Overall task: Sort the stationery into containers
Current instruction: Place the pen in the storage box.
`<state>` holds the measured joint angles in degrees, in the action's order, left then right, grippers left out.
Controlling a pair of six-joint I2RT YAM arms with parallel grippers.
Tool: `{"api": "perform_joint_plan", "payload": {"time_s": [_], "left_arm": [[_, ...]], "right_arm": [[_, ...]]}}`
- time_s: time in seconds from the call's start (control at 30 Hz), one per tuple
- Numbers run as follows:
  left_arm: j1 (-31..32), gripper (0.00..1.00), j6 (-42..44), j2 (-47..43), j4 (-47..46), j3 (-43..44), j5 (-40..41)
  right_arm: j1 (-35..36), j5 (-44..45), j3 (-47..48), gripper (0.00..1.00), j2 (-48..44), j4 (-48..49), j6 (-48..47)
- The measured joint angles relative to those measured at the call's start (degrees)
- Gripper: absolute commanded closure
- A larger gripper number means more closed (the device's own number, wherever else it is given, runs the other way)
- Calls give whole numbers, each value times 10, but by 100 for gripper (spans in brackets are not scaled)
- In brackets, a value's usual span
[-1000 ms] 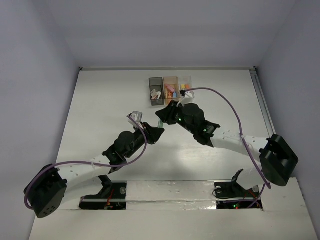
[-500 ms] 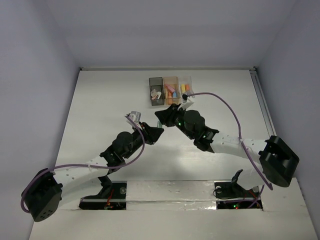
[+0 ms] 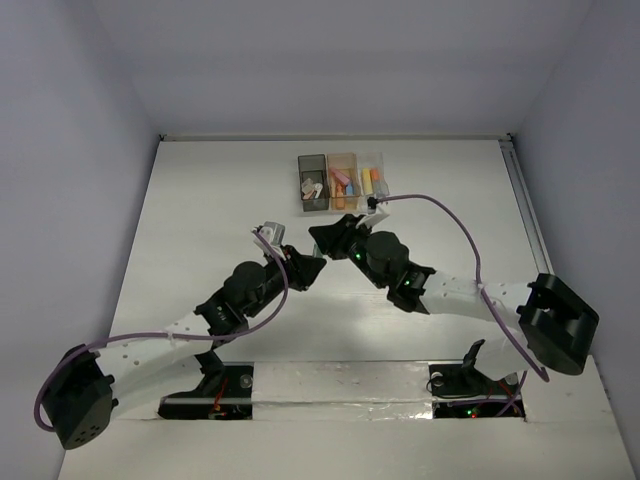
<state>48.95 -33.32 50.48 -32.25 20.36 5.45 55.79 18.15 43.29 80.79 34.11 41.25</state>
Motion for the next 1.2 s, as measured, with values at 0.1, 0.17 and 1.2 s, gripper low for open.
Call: {"api": "perform_joint_plan", "payload": {"time_s": [0.1, 0.17, 1.2], "left_arm": [[2, 100, 9, -7, 16, 3, -1], [3, 100, 14, -8, 28, 10, -2], [-19, 100, 53, 1, 207, 79, -50]], "right_arm": [[5, 6, -7, 100, -2, 8, 7], [6, 12, -12, 100, -3, 14, 13], [51, 109, -49, 100, 48, 85, 115]]}}
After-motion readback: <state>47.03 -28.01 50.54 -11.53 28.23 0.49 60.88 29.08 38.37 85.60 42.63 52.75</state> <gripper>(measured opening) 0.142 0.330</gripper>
